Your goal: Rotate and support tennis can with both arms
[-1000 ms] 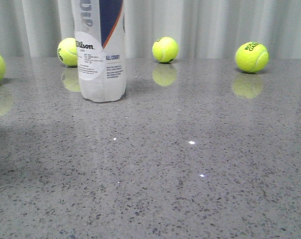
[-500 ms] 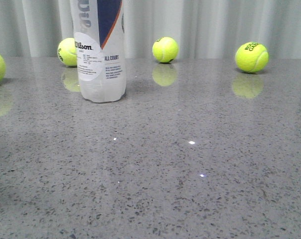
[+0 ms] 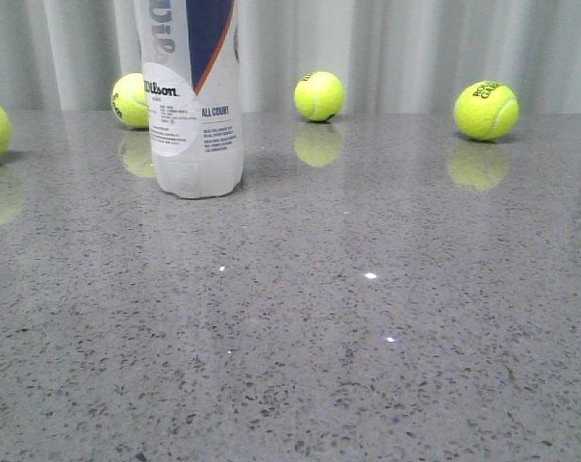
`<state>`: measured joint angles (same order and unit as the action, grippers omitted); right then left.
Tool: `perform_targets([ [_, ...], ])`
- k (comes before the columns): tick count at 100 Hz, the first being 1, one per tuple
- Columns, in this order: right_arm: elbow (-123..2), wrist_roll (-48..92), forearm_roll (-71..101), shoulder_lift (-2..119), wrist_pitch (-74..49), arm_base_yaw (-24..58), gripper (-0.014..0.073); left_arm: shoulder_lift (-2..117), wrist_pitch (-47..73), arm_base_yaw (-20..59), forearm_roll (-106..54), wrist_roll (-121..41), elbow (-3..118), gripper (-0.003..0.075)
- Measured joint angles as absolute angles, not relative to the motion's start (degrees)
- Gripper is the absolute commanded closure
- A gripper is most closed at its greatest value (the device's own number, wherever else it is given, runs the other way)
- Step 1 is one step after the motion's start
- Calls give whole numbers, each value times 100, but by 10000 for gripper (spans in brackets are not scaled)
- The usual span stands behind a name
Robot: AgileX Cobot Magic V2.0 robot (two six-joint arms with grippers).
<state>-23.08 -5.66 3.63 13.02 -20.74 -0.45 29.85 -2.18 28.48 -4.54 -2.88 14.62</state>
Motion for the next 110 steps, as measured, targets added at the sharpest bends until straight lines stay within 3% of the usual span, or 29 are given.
perform_targets([
  [63, -2308, -566, 359, 1302, -2074, -45, 658, 160, 0, 353, -404, -288, 18, 741],
  [89, -2308, -566, 359, 1302, -2060, -45, 658, -28, 952, 143, -404, -288, 18, 741],
  [110, -2308, -566, 359, 1302, -2060, -45, 658, -28, 1068, 143, -404, -288, 18, 741],
])
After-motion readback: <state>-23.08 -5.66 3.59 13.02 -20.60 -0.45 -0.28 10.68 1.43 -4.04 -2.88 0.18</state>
